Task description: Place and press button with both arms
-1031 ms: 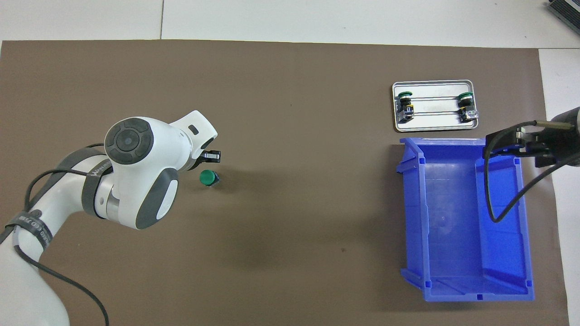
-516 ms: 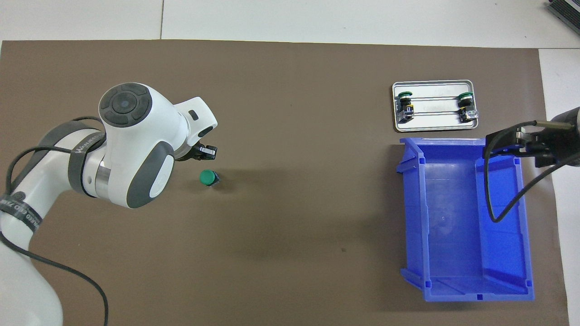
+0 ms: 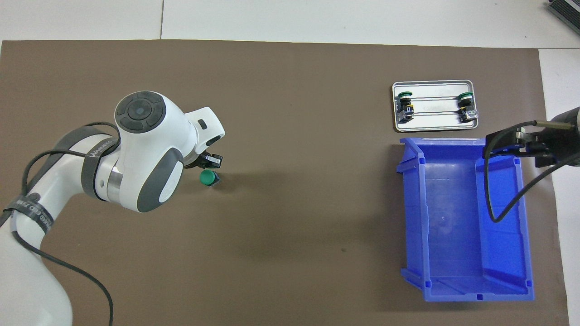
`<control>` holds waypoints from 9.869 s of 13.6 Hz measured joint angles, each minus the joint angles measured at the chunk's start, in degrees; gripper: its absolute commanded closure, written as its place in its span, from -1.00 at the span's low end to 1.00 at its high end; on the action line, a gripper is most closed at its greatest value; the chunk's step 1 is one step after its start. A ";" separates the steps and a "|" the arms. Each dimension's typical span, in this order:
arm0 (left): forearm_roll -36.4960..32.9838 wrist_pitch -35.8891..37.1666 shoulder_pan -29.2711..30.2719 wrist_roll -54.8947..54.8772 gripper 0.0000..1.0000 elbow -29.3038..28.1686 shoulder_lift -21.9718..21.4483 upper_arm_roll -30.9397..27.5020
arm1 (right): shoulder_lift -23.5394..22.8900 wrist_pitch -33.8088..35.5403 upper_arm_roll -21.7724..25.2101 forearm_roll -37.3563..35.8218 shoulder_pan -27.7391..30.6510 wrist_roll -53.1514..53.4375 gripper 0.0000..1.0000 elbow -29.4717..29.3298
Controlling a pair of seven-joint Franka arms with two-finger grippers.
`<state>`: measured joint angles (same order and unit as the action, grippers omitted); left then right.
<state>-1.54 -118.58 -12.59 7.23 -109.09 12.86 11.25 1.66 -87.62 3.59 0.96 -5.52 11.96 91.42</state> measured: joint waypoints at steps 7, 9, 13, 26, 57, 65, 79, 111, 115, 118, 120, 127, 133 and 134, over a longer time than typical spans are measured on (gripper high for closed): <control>-0.03 -0.11 -0.07 -2.91 1.00 -1.33 -0.30 0.00 | 0.00 0.00 0.00 0.00 0.00 0.00 -1.00 0.00; -0.03 -0.30 -0.07 -3.25 1.00 -1.53 -0.34 0.00 | 0.00 0.00 0.00 0.00 0.00 0.00 -1.00 0.00; -0.03 -3.17 -0.07 -3.44 1.00 -3.44 -1.24 -0.05 | 0.00 0.00 0.00 0.00 0.00 0.00 -1.00 0.00; -0.07 -8.60 -0.07 -4.00 1.00 -7.79 -3.49 -0.14 | 0.00 0.00 0.00 0.00 0.00 0.00 -1.00 0.00; -0.05 29.30 15.59 -4.73 -0.52 9.41 -16.78 -1.38 | 0.00 0.00 0.00 0.00 0.00 0.00 -1.00 0.00; 2.97 24.41 16.78 -4.71 -0.54 6.26 -17.92 -1.87 | 0.09 0.24 -0.06 0.14 -0.30 -0.98 -1.00 0.04; 5.44 22.67 18.47 -4.74 -0.97 2.70 -19.87 -1.55 | -20.74 -36.16 -0.76 1.19 -39.12 46.82 -1.00 2.73; 3.00 21.71 18.44 -5.04 -0.98 2.76 -20.26 -0.59 | -38.09 -42.46 0.06 1.15 -39.48 58.43 1.00 -15.06; 3.00 21.71 18.44 -5.04 -0.98 2.76 -20.26 -0.54 | -27.66 -32.91 0.17 1.22 -30.22 43.15 1.00 -12.62; 3.00 21.71 18.44 -5.04 -0.98 2.76 -20.26 -0.54 | -19.54 -30.95 0.24 5.90 -21.03 24.78 1.00 -4.85; 3.00 21.72 18.44 -5.04 -0.98 2.76 -20.26 -0.54 | -14.77 -29.01 0.35 7.95 -13.81 11.31 1.00 0.62; 3.00 21.72 18.44 -5.04 -0.98 2.76 -20.26 -0.54 | -4.71 -23.86 0.57 16.19 9.64 -30.64 1.00 18.93; 3.00 21.72 18.44 -5.04 -0.98 2.76 -20.26 -0.54 | -1.14 -33.87 0.16 18.38 10.12 -40.62 1.00 33.88; 3.00 21.72 18.44 -5.04 -0.98 2.76 -20.26 -0.54 | -1.15 -35.78 0.12 18.38 9.40 -40.62 1.00 35.43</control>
<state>1.46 -96.86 5.85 2.19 -106.34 -7.39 10.71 0.52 -123.40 3.71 19.34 3.88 -28.66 126.86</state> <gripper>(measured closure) 0.009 0.590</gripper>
